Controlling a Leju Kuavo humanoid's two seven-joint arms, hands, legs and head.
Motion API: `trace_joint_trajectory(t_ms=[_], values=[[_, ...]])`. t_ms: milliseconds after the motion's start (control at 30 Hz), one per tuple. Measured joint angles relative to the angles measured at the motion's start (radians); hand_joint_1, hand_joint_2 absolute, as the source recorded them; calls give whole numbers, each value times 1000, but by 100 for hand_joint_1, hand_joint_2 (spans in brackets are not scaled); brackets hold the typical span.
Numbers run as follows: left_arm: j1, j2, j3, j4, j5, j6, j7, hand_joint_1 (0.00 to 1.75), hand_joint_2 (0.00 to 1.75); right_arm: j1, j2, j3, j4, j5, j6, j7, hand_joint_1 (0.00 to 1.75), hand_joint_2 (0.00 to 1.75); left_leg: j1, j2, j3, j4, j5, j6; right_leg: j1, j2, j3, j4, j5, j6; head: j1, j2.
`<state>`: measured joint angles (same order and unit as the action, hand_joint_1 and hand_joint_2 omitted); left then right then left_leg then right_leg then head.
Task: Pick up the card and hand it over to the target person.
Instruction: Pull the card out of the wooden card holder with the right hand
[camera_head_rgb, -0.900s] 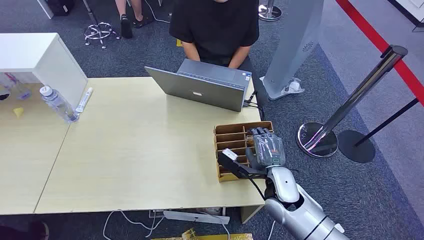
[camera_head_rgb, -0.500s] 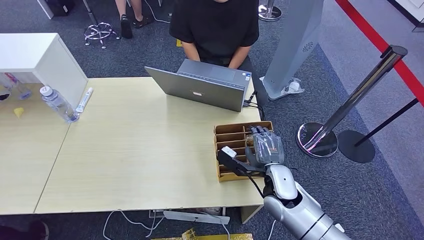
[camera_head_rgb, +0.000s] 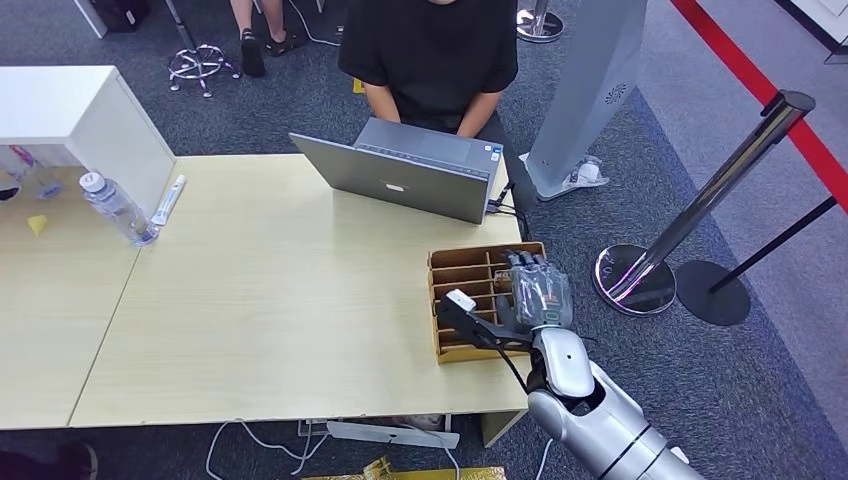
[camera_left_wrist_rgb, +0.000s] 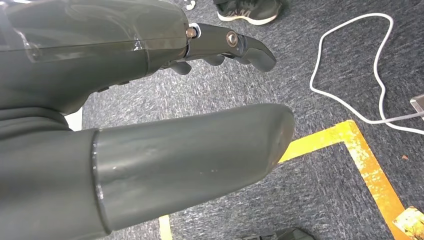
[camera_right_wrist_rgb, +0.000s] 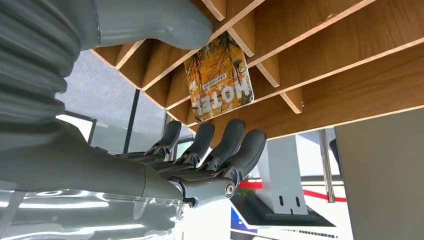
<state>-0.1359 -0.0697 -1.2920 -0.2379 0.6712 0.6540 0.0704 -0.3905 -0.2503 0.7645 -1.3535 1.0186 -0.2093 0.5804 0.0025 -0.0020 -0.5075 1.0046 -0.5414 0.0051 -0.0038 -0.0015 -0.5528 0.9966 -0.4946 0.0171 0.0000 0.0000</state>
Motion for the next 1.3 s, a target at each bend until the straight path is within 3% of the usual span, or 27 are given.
trace_joint_trajectory(t_ms=[333,867,1233,1300], values=[[0,-1,-1,1,-2,2,-1,0,0,-2,0,-2,1,5,1,0,68,175,0,0,1,-1,0,0,0,0,0,0,0,0,0,0],[0,-2,-2,1,-8,2,-3,0,0,-4,9,-5,9,1,-11,-8,83,175,0,0,1,-1,0,0,0,0,1,-1,0,0,0,0],[0,-1,-2,1,-11,5,0,0,0,2,10,-8,10,-7,-13,-7,106,175,0,0,1,-1,0,0,0,0,1,-1,0,0,0,0],[0,-1,-2,1,-11,6,0,0,0,3,12,-6,13,-9,-13,-8,123,175,0,0,2,-1,1,0,0,0,2,-1,1,0,0,0]])
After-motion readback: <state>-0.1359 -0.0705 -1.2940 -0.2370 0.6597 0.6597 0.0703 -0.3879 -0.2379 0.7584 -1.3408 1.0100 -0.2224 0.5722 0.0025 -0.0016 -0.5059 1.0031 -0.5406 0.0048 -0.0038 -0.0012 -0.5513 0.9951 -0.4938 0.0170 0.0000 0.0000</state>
